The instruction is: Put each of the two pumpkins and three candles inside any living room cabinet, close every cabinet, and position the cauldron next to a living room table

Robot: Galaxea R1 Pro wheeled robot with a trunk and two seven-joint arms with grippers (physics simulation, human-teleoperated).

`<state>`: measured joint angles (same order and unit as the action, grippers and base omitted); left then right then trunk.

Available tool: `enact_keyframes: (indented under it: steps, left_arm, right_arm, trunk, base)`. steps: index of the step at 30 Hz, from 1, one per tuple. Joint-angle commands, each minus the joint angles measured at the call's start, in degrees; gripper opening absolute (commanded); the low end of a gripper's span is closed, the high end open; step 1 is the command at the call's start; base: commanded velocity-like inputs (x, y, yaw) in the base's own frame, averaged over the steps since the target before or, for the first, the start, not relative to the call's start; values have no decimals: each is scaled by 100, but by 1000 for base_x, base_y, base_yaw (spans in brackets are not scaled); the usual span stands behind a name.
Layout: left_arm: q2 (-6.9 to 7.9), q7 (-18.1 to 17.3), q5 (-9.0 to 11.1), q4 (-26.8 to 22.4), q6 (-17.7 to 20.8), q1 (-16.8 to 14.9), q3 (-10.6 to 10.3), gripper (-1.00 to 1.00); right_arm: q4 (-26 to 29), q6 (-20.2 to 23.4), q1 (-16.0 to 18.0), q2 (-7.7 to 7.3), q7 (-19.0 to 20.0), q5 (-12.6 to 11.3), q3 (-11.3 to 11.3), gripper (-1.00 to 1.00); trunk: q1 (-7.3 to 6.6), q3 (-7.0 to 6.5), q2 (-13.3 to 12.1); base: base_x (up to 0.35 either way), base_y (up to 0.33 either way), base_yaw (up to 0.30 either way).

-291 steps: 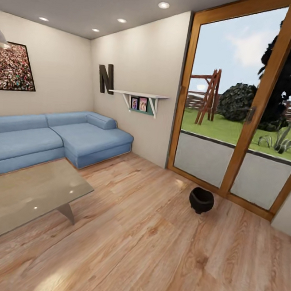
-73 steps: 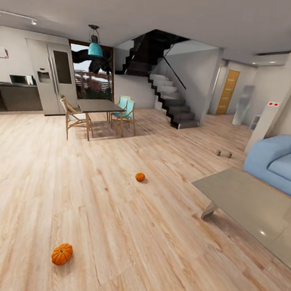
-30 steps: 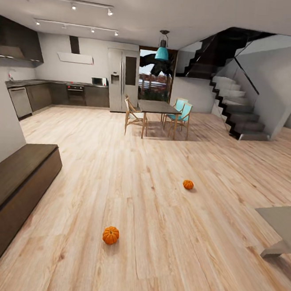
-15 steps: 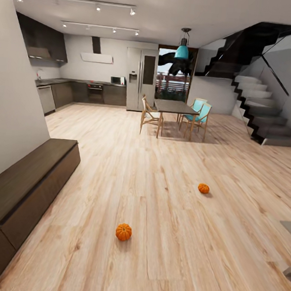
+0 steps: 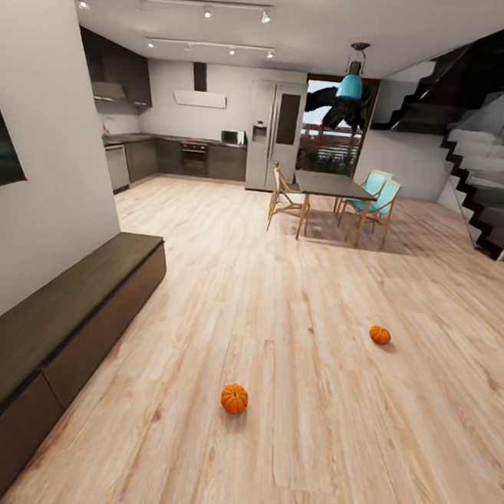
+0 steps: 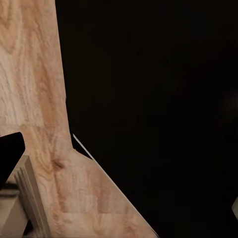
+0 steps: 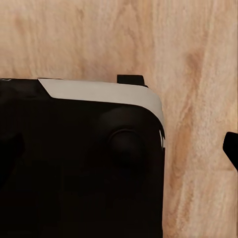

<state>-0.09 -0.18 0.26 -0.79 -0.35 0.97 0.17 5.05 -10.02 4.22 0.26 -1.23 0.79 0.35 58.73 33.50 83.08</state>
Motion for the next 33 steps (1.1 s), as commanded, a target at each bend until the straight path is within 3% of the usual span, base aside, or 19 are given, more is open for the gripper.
enact_keyframes:
  steps: [1,33]
  left_arm:
    - [0,0,0,0,0,0,0,100]
    - [0,0,0,-1,0,0,0,100]
  right_arm:
    - [-2,0,0,0,0,0,0,100]
    - [-4,0,0,4,-9,0,0,100]
  trunk:
    - [0,6,0]
    - [0,205,0]
  base:
    - [0,0,230]
    - [0,0,229]
